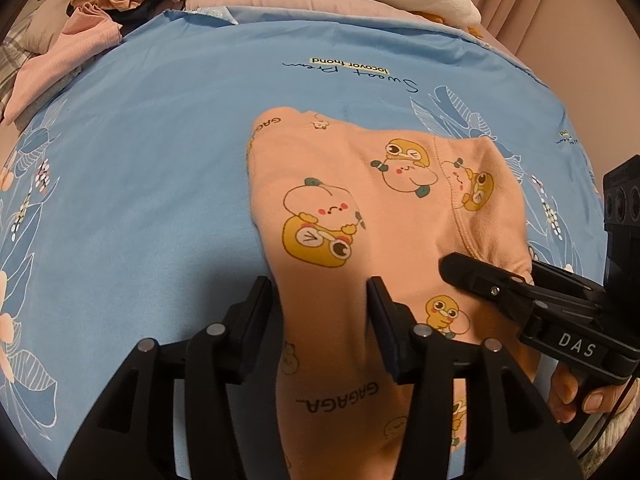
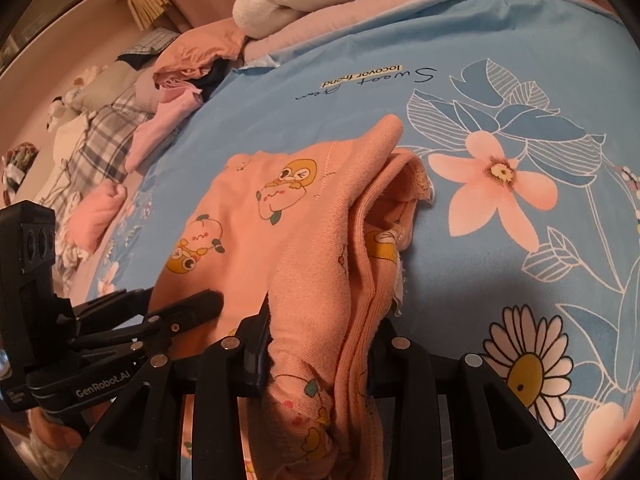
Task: Fold small clothes
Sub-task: 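Open both tools and release the peach shirt bundle onto the sheet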
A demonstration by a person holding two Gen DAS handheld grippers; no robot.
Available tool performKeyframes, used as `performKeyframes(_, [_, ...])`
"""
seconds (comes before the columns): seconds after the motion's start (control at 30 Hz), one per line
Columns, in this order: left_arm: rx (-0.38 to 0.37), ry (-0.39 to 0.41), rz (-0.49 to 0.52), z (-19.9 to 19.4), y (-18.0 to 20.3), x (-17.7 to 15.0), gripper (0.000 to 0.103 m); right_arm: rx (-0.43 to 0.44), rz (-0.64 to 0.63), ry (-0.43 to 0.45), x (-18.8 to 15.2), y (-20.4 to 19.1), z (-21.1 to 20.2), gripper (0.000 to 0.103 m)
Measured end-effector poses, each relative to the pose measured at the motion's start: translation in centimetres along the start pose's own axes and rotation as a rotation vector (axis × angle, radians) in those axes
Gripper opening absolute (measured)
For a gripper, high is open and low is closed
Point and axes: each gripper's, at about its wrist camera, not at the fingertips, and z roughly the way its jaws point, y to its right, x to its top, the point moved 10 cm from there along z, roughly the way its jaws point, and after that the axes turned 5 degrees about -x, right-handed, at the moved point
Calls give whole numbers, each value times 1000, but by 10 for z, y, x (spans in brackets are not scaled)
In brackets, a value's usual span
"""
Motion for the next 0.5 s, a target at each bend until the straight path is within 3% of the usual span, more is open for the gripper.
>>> performKeyframes(0.5, [33, 2, -14, 1, -10, 0, 71, -27, -6, 6, 3, 1, 2, 38])
